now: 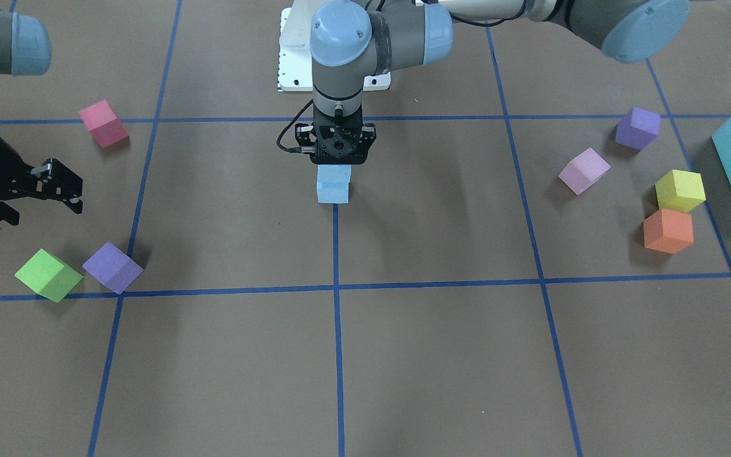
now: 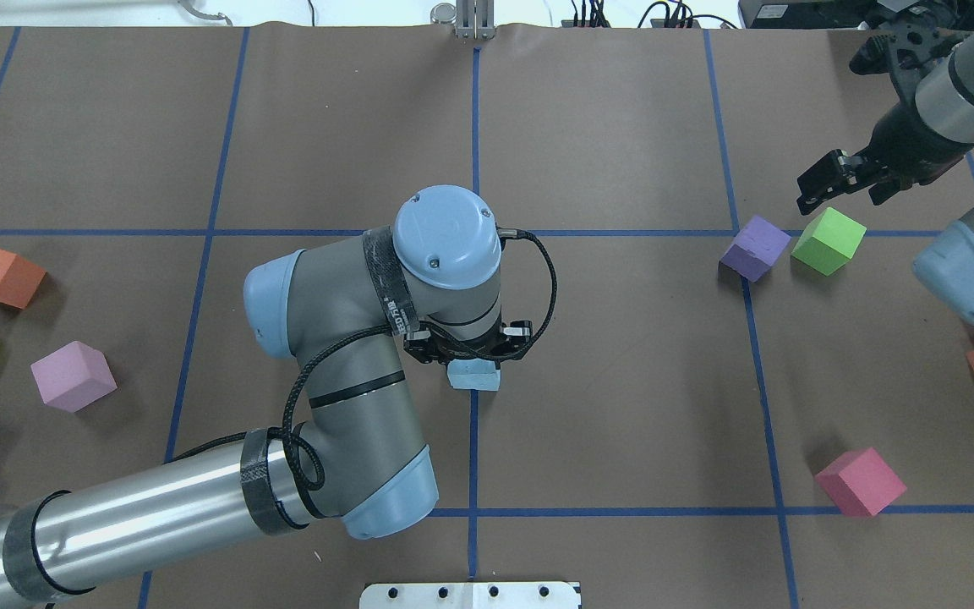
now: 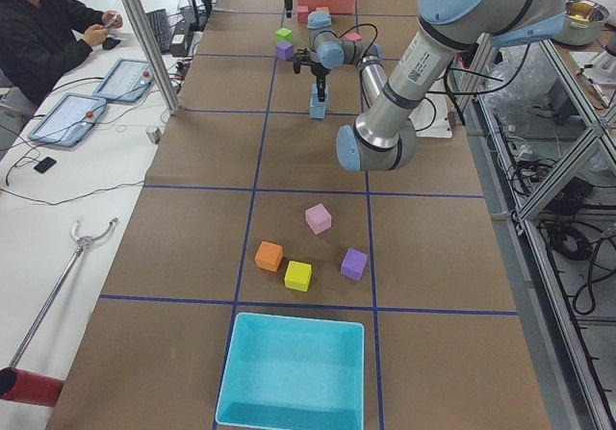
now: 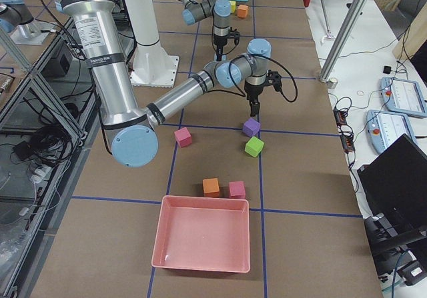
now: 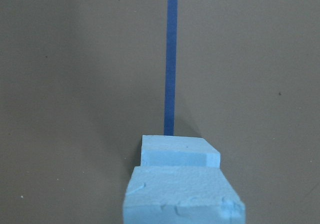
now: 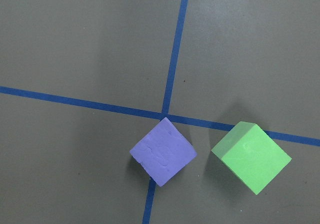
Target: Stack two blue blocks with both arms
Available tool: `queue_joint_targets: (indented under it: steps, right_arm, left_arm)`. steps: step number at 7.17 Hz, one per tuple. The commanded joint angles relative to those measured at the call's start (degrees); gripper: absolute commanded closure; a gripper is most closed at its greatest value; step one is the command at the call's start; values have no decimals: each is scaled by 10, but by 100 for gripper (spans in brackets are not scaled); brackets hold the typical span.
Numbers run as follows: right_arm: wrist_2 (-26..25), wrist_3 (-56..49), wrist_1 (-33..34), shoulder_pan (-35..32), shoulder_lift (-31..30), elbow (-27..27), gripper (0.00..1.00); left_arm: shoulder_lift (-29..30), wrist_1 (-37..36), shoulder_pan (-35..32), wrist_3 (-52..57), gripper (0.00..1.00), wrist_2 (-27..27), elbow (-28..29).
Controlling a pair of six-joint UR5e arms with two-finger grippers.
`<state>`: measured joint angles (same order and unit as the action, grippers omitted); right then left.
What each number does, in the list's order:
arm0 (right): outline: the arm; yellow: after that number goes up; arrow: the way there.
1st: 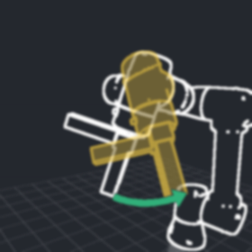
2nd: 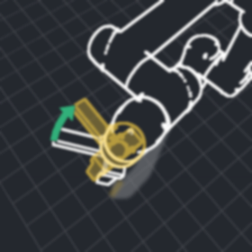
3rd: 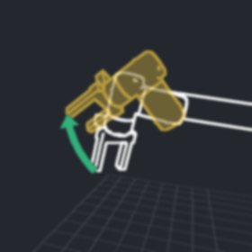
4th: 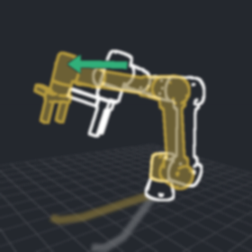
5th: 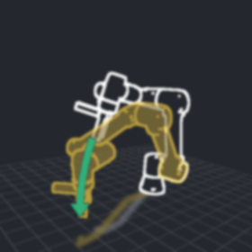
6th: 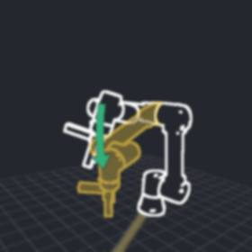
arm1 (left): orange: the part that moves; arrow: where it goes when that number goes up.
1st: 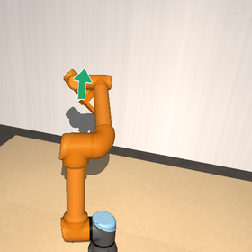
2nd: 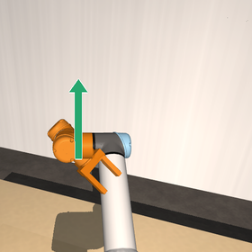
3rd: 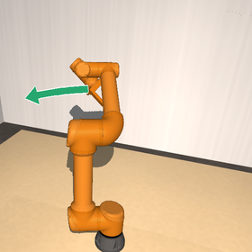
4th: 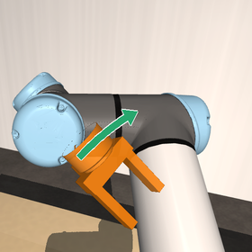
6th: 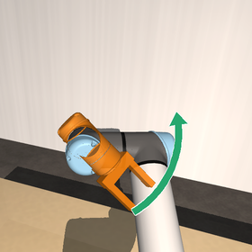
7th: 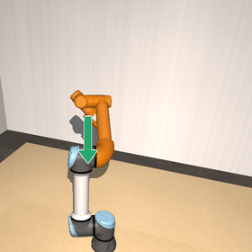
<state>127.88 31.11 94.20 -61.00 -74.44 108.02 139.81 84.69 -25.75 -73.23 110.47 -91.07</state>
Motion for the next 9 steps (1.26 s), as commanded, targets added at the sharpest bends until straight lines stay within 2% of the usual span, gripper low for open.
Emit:
queue_joint_targets:
  steps: [1, 3, 5, 9]
  right_arm:
    - [0, 0, -1, 0, 0, 0, 0]
    - [0, 0, -1, 0, 0, 0, 0]
    - [0, 0, -1, 0, 0, 0, 0]
    - [1, 0, -2, 0, 0, 1, 0]
  left_arm:
    - [5, 4, 0, -4, 28, 1, -1]
    - [5, 4, 0, -5, 28, 1, -1]
    - [3, 4, 0, -3, 4, -1, -9]
    - [-2, -10, -22, 21, 3, 2, -38]
